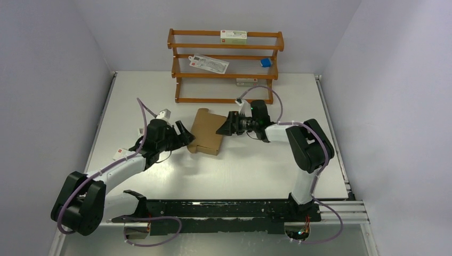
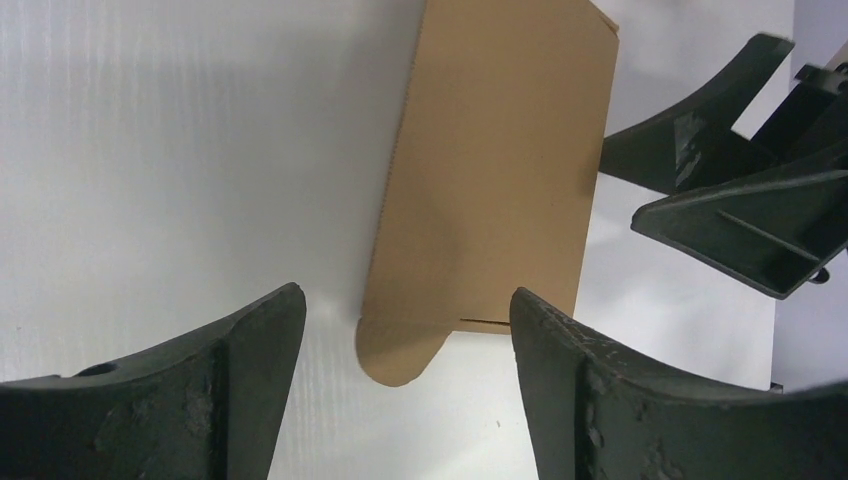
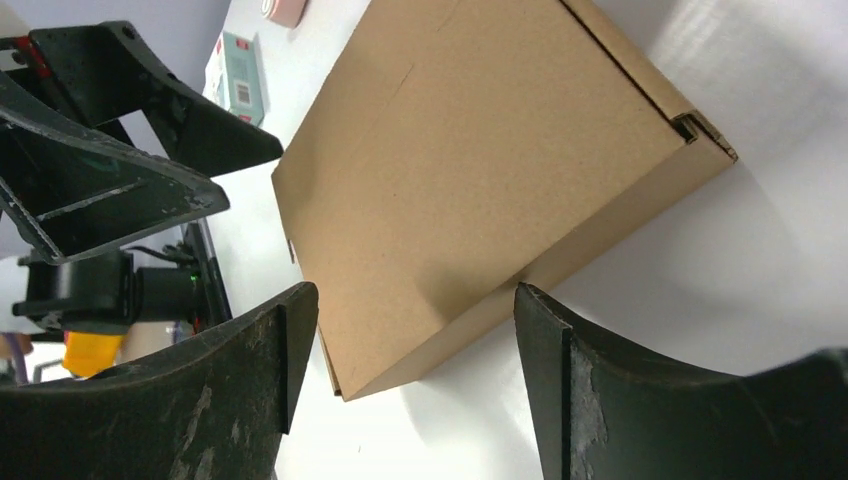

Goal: Fold the paper box

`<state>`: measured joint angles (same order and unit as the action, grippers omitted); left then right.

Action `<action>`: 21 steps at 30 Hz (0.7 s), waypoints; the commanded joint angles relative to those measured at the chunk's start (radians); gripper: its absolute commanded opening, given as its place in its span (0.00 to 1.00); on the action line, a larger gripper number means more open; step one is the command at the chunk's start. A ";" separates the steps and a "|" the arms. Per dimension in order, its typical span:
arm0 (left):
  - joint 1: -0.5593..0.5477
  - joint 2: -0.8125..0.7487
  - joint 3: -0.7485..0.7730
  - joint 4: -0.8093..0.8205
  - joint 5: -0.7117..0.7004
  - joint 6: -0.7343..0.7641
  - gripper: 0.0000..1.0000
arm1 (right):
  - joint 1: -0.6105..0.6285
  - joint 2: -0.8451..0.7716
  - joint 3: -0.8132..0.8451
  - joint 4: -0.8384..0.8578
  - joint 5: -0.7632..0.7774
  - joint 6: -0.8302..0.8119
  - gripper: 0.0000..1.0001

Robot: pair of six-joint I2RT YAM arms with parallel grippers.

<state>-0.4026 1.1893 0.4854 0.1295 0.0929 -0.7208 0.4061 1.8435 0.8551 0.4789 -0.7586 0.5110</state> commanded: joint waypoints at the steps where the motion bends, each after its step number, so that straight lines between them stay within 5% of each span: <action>1: 0.014 -0.041 -0.036 0.040 0.021 -0.010 0.79 | 0.049 0.043 0.084 -0.125 -0.038 -0.128 0.75; 15: 0.015 -0.078 -0.144 0.110 0.284 -0.045 0.57 | 0.053 -0.050 -0.030 -0.039 0.071 -0.020 0.75; 21: 0.011 -0.167 -0.213 0.094 0.365 -0.063 0.56 | 0.049 -0.087 -0.066 -0.037 0.161 0.021 0.75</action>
<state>-0.3943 1.0874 0.3019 0.2066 0.3683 -0.7715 0.4595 1.7943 0.8062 0.4206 -0.6743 0.4923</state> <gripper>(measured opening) 0.553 0.755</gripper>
